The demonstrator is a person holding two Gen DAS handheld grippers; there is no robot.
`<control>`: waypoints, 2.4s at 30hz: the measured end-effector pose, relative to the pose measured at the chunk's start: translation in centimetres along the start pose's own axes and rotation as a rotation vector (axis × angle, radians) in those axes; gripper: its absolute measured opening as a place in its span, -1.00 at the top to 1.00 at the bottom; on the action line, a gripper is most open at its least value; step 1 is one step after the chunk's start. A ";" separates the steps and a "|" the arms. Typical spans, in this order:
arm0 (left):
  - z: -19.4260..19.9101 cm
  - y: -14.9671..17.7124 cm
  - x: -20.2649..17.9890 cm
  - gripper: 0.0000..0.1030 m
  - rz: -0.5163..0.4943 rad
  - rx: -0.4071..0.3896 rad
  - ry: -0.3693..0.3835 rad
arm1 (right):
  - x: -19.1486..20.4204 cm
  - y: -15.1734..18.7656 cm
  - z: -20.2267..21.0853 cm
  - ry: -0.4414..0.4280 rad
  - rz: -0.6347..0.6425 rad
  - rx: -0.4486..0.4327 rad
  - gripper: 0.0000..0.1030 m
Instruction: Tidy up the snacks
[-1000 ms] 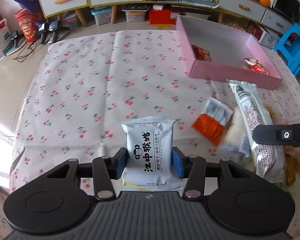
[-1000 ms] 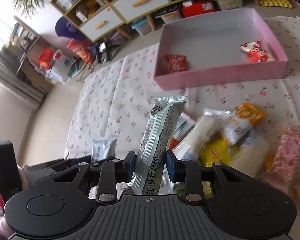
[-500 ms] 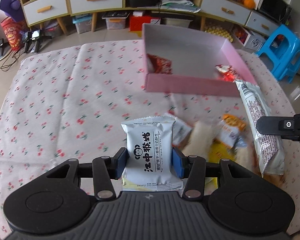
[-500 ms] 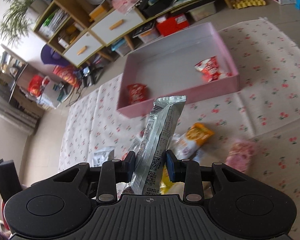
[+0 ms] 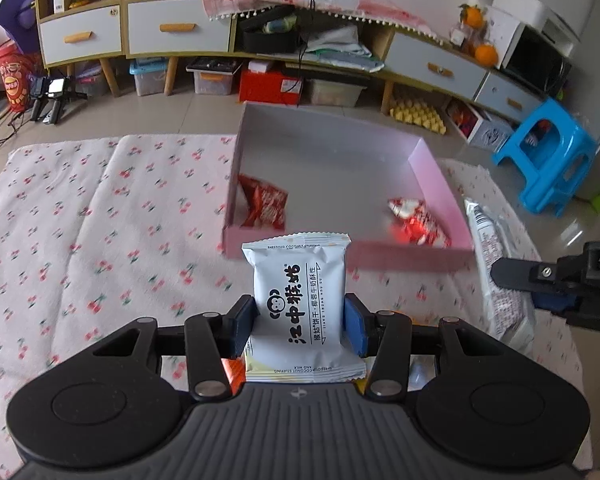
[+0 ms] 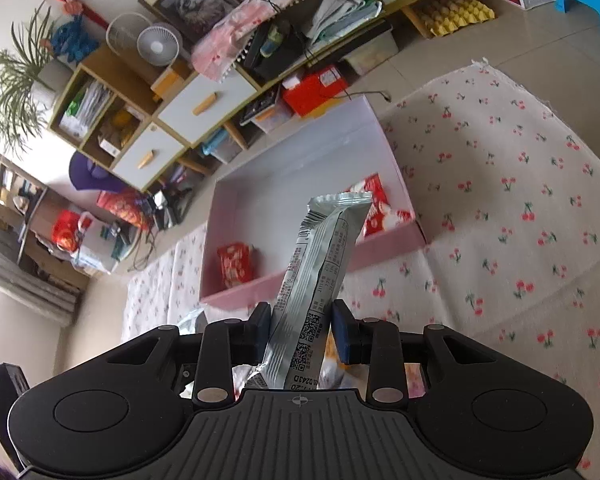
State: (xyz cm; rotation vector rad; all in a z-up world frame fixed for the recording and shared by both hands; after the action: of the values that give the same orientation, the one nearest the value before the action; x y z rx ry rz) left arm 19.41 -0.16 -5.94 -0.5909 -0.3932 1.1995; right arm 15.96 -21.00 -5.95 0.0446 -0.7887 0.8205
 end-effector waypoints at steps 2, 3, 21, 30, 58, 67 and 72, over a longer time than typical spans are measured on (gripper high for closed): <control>-0.4 -1.0 0.0 0.14 -0.018 -0.020 -0.006 | 0.2 -1.1 -0.4 -0.018 0.003 -0.007 0.38; -0.7 -1.7 0.0 0.14 -0.027 -0.031 -0.016 | 0.3 -1.7 -0.7 -0.031 0.010 -0.016 0.38; -7.3 -5.3 0.6 0.14 -0.070 -0.072 -0.022 | 0.5 -6.7 -8.7 -0.008 0.156 -0.085 0.37; -8.1 -5.3 0.5 0.11 -0.099 -0.052 -0.021 | 0.3 -6.6 -10.8 0.033 0.179 -0.070 0.37; -3.7 -4.5 -0.4 -0.70 -0.156 -0.069 -0.069 | 1.6 -5.8 -3.8 0.084 0.162 -0.110 -0.43; -0.9 -2.8 -0.9 -0.91 -0.205 -0.048 -0.118 | 1.4 -3.7 -0.8 0.127 0.182 -0.101 -0.56; 0.3 -1.3 -1.0 -0.94 -0.211 -0.024 -0.122 | 1.1 -2.3 0.7 0.142 0.188 -0.081 -0.61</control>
State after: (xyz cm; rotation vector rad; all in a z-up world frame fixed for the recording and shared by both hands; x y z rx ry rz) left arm 19.89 -1.37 -4.83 -0.4854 -0.5601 1.0322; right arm 17.50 -22.11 -4.10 -0.1610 -0.6976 0.9573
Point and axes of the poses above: each gripper's, at about its wrist camera, not at the fingertips, and z roughly against the way its jaws point, x to its left, y to its underside, the point moved 7 cm from there along -z, roughly the way its jaws point, and after that the axes turned 15 degrees about -z, right-handed, at the moved point
